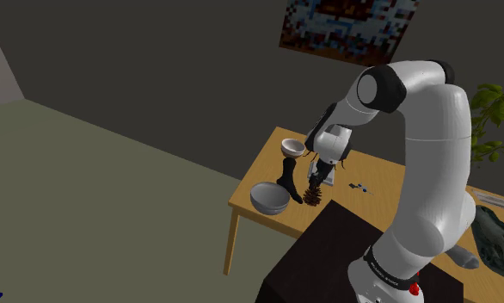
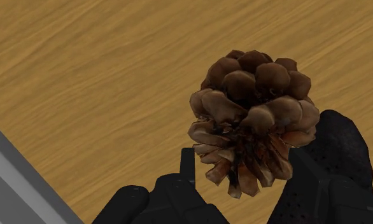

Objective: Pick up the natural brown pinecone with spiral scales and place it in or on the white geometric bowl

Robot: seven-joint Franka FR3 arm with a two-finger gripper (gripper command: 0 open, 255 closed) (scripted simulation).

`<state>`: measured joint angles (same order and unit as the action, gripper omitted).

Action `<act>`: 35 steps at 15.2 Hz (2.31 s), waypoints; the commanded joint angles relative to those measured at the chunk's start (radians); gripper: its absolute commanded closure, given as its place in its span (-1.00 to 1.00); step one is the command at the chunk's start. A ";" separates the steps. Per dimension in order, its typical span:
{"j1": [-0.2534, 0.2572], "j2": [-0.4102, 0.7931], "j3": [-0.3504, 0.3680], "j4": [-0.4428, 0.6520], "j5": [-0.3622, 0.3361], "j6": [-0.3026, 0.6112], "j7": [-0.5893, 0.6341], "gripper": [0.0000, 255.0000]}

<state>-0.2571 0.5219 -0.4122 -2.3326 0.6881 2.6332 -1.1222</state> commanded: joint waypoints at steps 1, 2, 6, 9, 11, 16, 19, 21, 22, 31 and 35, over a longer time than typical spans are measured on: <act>0.000 0.000 0.000 0.000 0.000 -0.001 0.000 1.00; 0.000 0.001 0.001 0.000 0.000 0.000 0.000 1.00; 0.032 -0.056 -0.042 -0.021 -0.051 -0.031 0.040 1.00; 0.056 -0.099 -0.074 -0.035 -0.093 -0.055 0.072 1.00; 0.072 -0.127 -0.096 -0.043 -0.123 -0.072 0.094 1.00; 0.109 -0.200 -0.147 -0.058 -0.200 -0.114 0.152 1.00; 0.129 -0.243 -0.175 -0.064 -0.249 -0.141 0.189 1.00; 0.141 -0.273 -0.192 -0.067 -0.283 -0.160 0.214 1.00; 0.146 -0.287 -0.201 -0.068 -0.299 -0.169 0.226 1.00; 0.180 -0.418 -0.253 -0.064 -0.446 -0.263 0.338 1.00; 0.185 -0.462 -0.262 -0.057 -0.493 -0.300 0.375 1.00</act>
<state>-0.0726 0.0694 -0.6724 -2.3906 0.2049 2.3403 -0.7553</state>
